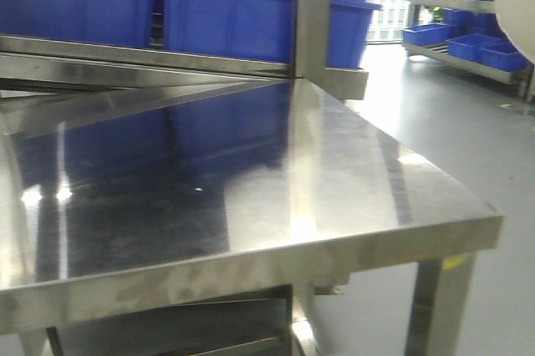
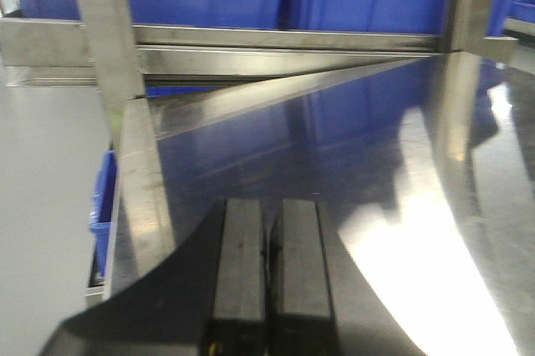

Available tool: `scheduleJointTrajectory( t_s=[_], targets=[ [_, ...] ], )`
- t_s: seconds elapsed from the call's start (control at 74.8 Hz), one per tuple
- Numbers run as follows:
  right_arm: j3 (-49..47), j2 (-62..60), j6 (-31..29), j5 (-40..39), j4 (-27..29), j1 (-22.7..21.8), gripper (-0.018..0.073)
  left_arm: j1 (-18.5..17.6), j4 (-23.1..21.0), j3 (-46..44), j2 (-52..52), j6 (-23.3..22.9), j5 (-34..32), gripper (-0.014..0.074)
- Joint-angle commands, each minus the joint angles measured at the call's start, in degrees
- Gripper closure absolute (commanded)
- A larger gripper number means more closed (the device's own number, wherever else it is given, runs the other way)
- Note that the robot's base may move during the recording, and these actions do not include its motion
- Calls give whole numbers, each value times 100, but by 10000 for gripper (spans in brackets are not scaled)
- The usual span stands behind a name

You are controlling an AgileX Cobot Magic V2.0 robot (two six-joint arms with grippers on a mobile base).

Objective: Move white bin to right shelf second layer
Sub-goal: 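Drive the base away from the table holding the bin in the right gripper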

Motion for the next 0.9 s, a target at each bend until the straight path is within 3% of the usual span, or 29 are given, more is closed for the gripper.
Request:
scheduleJointTrajectory(
  t_s=[0.0, 0.883],
  targets=[
    [-176, -6, -23, -574, 26, -30, 503, -25, 0, 211, -80, -30, -500, 512],
    [-176, -6, -23, -568, 26, -30, 503, -25, 0, 211, -80, -30, -500, 512]
  ],
)
